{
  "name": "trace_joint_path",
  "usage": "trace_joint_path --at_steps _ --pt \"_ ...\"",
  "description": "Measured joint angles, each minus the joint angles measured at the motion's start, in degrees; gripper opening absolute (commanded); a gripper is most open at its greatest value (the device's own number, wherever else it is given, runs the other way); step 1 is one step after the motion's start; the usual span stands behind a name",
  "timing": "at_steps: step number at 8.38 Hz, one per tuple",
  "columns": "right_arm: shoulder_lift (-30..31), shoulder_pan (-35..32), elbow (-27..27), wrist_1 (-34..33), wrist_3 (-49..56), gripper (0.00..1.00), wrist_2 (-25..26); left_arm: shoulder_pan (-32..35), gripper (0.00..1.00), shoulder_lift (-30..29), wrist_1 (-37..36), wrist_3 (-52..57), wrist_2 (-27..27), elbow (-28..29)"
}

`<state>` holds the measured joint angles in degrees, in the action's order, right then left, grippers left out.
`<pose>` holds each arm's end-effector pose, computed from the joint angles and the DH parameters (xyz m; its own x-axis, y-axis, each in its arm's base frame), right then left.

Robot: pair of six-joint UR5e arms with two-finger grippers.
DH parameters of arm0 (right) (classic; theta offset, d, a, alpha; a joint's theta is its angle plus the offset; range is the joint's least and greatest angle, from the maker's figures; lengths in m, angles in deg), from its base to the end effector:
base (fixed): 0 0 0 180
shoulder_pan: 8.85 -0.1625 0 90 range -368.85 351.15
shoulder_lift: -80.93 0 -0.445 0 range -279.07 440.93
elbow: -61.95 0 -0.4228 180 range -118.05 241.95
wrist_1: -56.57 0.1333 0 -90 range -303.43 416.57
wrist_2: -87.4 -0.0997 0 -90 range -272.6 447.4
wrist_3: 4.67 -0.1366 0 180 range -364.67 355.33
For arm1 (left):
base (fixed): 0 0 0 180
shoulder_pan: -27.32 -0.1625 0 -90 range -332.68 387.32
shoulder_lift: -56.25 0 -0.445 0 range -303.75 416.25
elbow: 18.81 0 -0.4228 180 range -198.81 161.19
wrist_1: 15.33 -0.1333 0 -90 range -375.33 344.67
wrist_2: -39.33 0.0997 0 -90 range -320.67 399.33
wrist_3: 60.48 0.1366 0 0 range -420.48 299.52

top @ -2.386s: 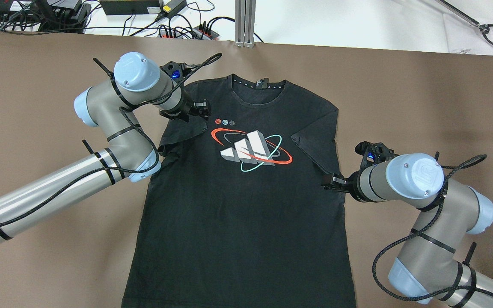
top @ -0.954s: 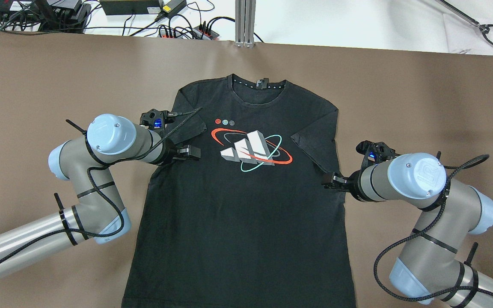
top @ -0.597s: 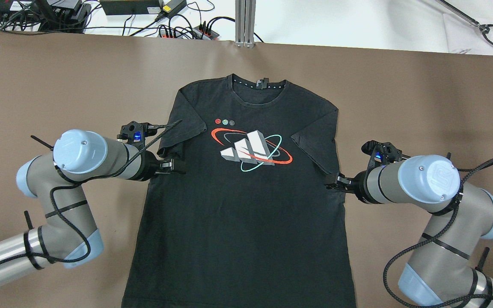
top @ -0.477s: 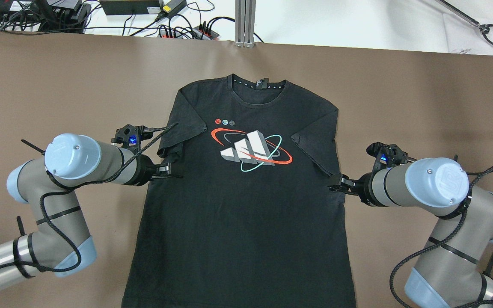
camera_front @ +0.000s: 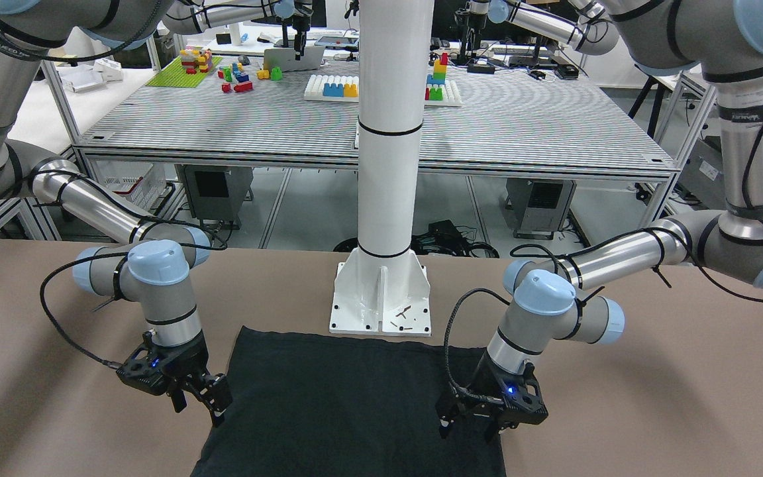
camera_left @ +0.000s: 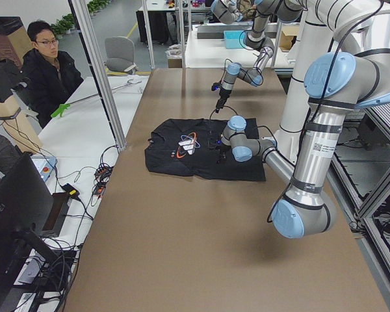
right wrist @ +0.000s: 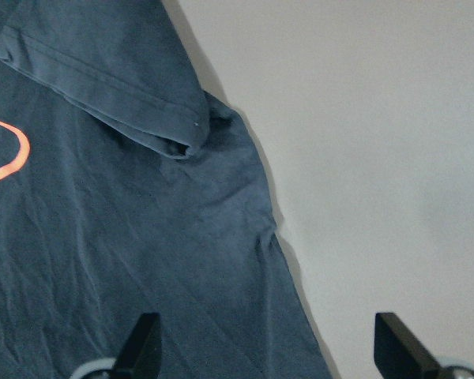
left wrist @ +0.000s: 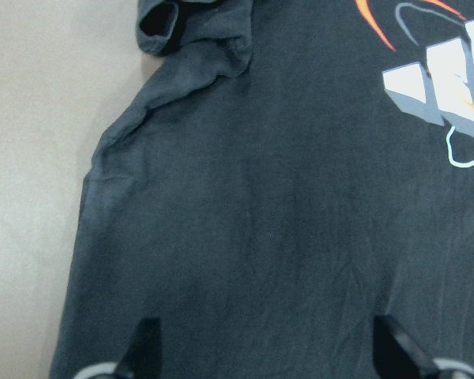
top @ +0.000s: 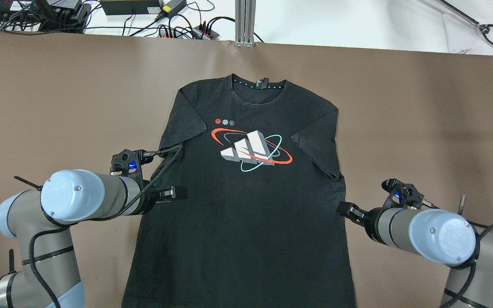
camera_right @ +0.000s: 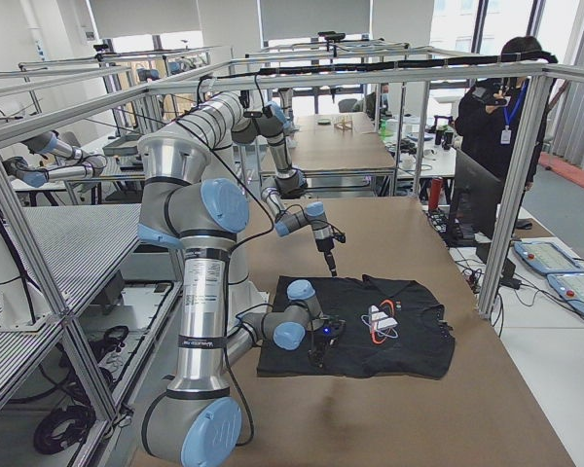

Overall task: Fold clothes
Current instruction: 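Move both grippers toward the shirt's bottom hem nearest the robot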

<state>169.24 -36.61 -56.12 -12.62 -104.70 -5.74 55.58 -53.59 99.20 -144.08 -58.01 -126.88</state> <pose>-0.4271 -0.3670 0.4071 0.4790 0.4486 0.7545 -0.5190 0.8380 -0.1688 0.5184 -0.4102 0.2956 0.4462 -0.1143 -0.8876 0.3221 0.9459 0.0401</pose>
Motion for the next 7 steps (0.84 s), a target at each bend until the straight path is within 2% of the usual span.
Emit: trace_joint_path --at_steps 3,5,6,7 --pt "6.79 5.74 -6.91 -2.46 -5.51 0.95 2.61 -2.09 0.92 3.63 -0.58 -1.24 0.79 -3.92" --pt "8.60 10.90 -8.20 -3.11 -11.32 0.93 3.63 -3.91 0.93 4.85 -0.61 -1.86 0.75 -5.44" --pt "8.90 15.31 -8.38 -3.19 -14.84 0.79 6.22 -4.62 0.93 5.51 -0.62 -1.99 0.91 -5.80" --pt "9.05 19.70 -8.44 -3.29 -17.56 0.70 9.09 -5.02 0.93 6.12 -0.62 -2.04 1.02 -6.05"
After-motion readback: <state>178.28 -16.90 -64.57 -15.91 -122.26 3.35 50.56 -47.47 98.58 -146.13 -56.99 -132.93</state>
